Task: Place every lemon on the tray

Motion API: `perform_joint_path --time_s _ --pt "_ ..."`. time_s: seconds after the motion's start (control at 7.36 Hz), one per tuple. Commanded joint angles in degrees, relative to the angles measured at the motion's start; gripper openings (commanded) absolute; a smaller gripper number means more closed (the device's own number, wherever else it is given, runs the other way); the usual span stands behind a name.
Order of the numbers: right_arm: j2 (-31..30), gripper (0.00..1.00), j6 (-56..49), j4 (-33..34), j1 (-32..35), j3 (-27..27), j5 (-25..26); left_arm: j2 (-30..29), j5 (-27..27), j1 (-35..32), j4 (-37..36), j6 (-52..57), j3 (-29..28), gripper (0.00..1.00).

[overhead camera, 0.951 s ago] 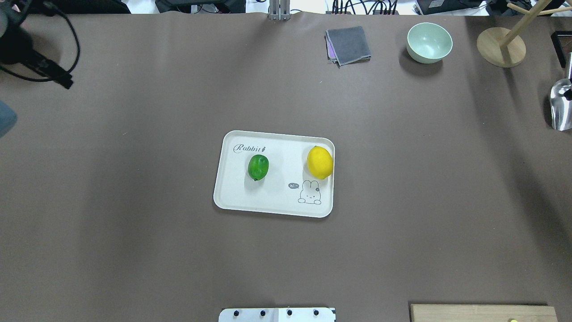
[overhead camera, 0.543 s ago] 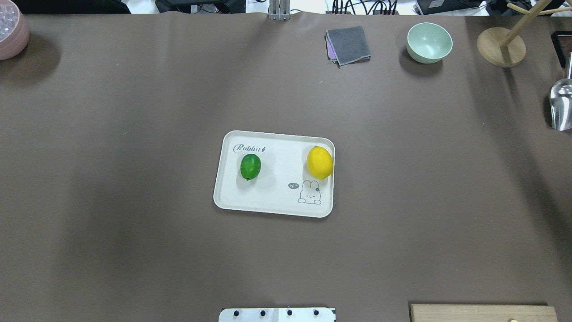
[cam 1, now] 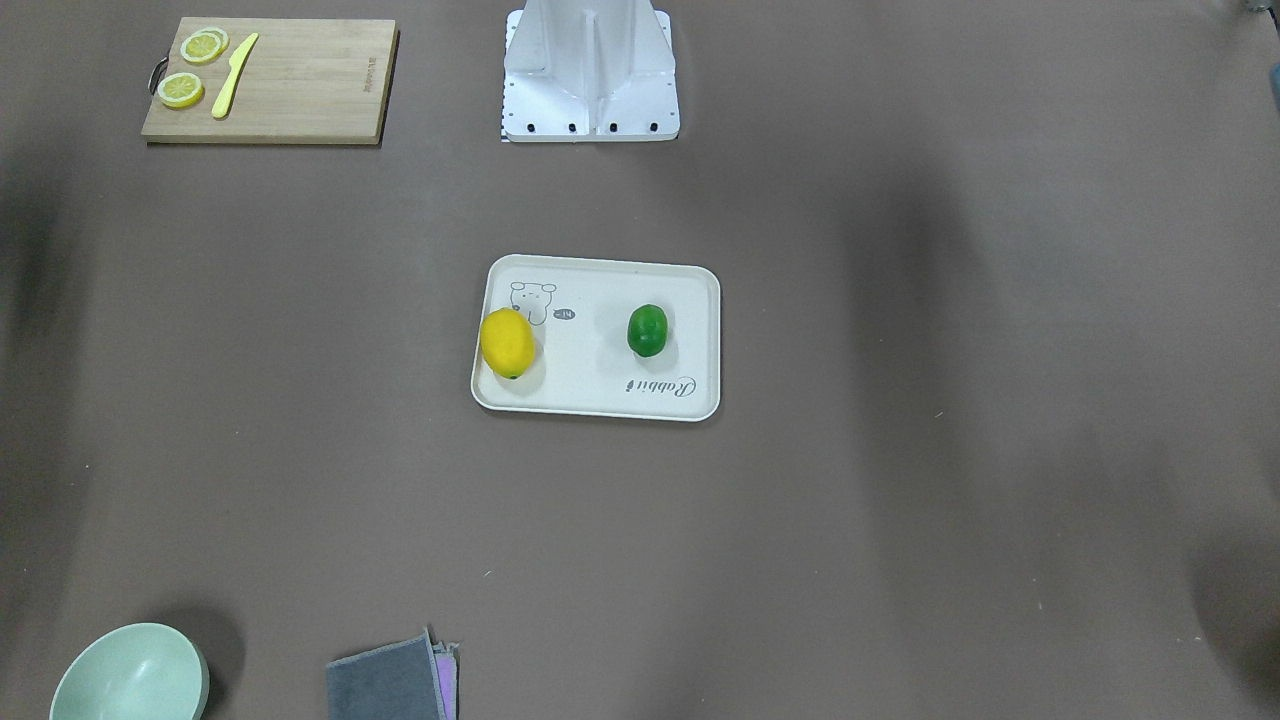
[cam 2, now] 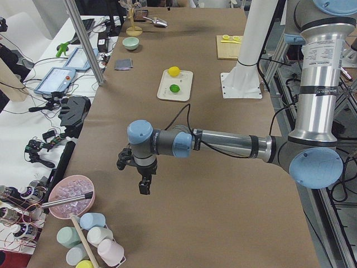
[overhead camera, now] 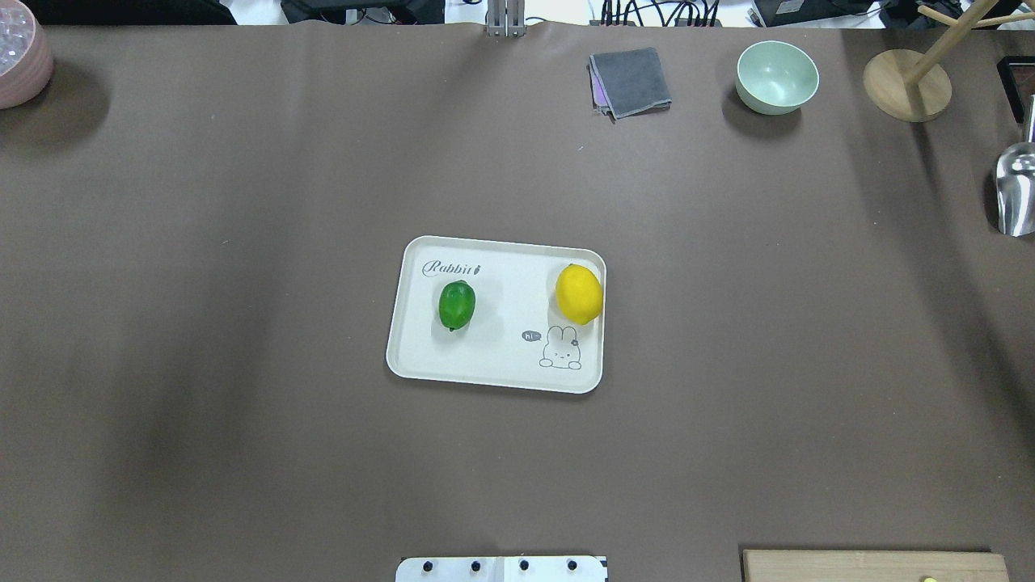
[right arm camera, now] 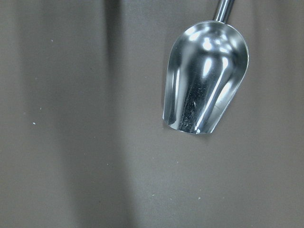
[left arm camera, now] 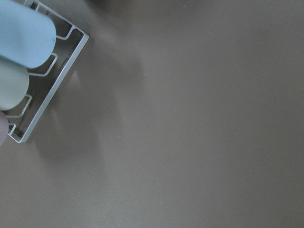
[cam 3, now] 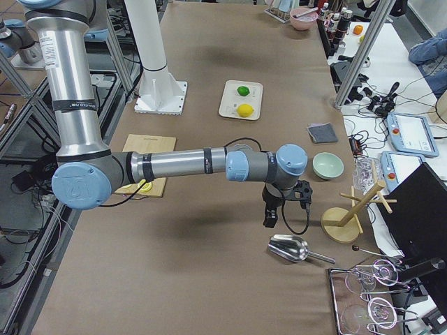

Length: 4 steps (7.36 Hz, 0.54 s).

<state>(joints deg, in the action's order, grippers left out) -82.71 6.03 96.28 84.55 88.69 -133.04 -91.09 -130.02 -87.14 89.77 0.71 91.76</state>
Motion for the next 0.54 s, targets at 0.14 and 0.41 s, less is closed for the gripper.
perform_joint_path --time_s 0.14,0.41 --pt "0.0 0.99 -0.1 0.0 0.0 -0.1 0.1 0.6 -4.3 -4.6 2.4 -0.4 -3.5 0.98" --pt "0.1 0.99 -0.1 0.0 0.0 0.0 0.1 0.6 -4.4 -4.6 2.3 -0.5 -3.2 0.98"
